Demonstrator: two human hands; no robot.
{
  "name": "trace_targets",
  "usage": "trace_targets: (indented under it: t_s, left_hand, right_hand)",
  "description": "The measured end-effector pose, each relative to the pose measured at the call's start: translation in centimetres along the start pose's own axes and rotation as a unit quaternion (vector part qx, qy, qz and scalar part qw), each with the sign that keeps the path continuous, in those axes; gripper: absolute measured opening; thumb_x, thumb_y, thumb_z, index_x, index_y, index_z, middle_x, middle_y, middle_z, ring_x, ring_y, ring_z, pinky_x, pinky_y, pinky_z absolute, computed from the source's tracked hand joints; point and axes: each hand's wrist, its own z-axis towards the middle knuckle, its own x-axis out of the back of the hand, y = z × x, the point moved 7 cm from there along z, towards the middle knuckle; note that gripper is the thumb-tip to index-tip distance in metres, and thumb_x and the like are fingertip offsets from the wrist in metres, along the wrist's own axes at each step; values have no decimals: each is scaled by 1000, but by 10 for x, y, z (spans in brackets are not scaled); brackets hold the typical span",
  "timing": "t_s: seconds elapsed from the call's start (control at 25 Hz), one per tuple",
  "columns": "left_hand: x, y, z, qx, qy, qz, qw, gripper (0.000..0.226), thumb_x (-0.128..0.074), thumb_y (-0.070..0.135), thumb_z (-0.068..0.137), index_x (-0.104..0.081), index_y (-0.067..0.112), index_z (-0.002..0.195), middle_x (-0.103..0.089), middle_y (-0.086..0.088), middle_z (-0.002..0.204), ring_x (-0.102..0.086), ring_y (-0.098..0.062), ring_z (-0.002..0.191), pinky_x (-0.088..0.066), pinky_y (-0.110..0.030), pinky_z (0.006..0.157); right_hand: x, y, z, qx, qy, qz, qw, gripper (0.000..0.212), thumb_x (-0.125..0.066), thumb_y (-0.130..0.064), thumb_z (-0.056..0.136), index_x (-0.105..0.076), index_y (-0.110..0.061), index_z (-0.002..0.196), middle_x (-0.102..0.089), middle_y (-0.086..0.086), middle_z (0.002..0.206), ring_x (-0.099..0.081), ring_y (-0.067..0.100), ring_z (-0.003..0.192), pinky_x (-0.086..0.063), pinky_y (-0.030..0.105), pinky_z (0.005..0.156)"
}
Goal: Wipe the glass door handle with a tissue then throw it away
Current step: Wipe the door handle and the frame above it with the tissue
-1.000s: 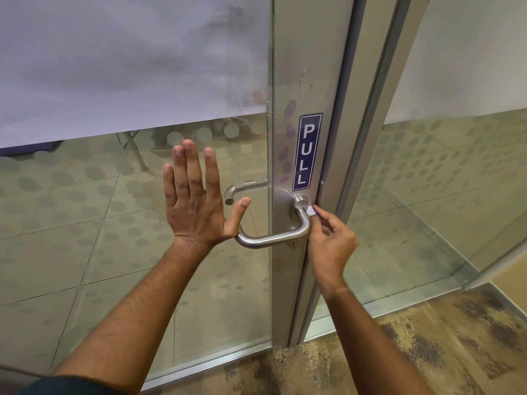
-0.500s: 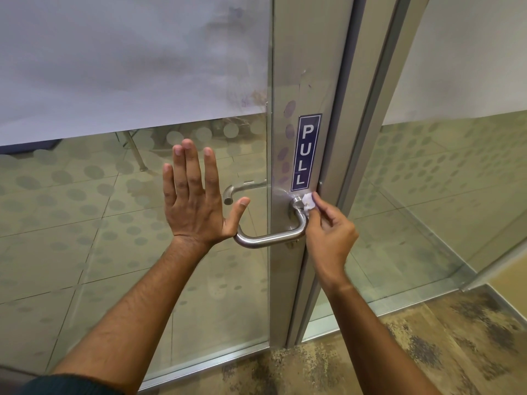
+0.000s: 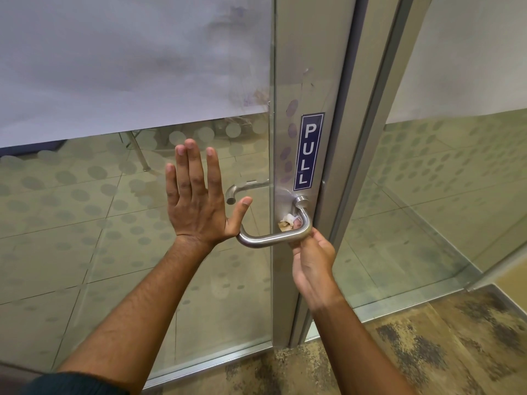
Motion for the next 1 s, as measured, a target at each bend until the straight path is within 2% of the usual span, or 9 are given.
trace_targets:
  t_s: [0.12, 0.28, 0.4, 0.48, 0.6, 0.68, 0.8, 0.92, 1.0]
  left_hand:
    - [0, -1, 0, -2, 0, 1, 1000, 100, -32, 71, 89, 12, 12, 157, 29, -8, 163, 21, -23, 152, 9, -41, 125]
    - [0, -1, -1, 4, -1, 8, 1000, 101, -32, 71, 89, 12, 11, 157, 6, -21, 162, 20, -23, 153, 9, -41, 125]
    - [-1, 0, 0, 2, 2, 3, 1000, 100, -32, 71, 89, 12, 11, 157, 25, -11, 164, 21, -23, 152, 9, -41, 125]
    - [-1, 0, -1, 1, -1, 7, 1000, 101, -31, 72, 89, 13, 12, 157, 28, -8, 163, 21, -23, 152, 9, -41, 125]
    - [-1, 1, 0, 2, -3, 9, 1000, 100, -31, 72, 89, 13, 12, 157, 21, -13, 164, 22, -22, 152, 9, -41, 125]
    - [0, 0, 1, 4, -4, 8, 1000, 101, -32, 71, 89, 13, 12, 157, 6, -22, 162, 21, -22, 152, 8, -41, 125]
    - [2, 0, 1, 4, 0, 2, 1000, 101, -34, 70, 89, 12, 11, 157, -12, -26, 153, 21, -23, 152, 8, -41, 125]
    - [3, 1, 1, 3, -1, 0, 1000, 101, -33, 70, 89, 13, 11, 157, -13, -26, 153, 21, -23, 152, 7, -42, 125]
    - [4, 1, 1, 1, -2, 4, 1000, 101, -33, 70, 89, 13, 11, 157, -6, -25, 157, 21, -23, 152, 7, -42, 125]
  right_hand:
    - [3, -5, -4, 5, 27, 10, 1000, 19, -72, 6, 80, -70, 1, 99, -76, 13, 84, -74, 20, 77, -61, 30, 68]
    - [6, -28, 0, 62, 48, 22, 997, 12, -75, -1, 81, -74, -8, 91, -77, 12, 86, -74, 18, 76, -57, 22, 61]
    - [2, -32, 0, 48, 18, 9, 999, 12, -73, -3, 83, -73, -9, 93, -77, 10, 86, -75, 18, 77, -59, 24, 62]
    - [0, -22, -1, 11, 13, 20, 1000, 15, -70, 0, 84, -70, -5, 98, -76, 12, 86, -75, 20, 76, -59, 25, 60]
    - [1, -9, -5, -8, 25, 37, 999, 22, -65, 8, 86, -66, 0, 106, -74, 15, 92, -74, 23, 82, -62, 30, 73]
    - [4, -8, -10, 72, 40, -56, 995, 22, -65, 8, 86, -68, -6, 102, -75, 11, 96, -73, 23, 92, -60, 31, 82]
    - [-1, -9, -34, 258, 7, -261, 930, 37, -64, 8, 85, -69, -21, 106, -69, -8, 109, -68, 8, 104, -52, 17, 90]
    - [-9, 4, -54, 425, -59, -470, 771, 36, -65, 0, 87, -65, -12, 122, -53, -13, 129, -46, -7, 126, -38, 10, 103]
    - [-17, 20, -56, 468, -135, -541, 686, 49, -62, 0, 90, -51, -5, 138, -49, 4, 144, -37, 6, 140, -33, 22, 113]
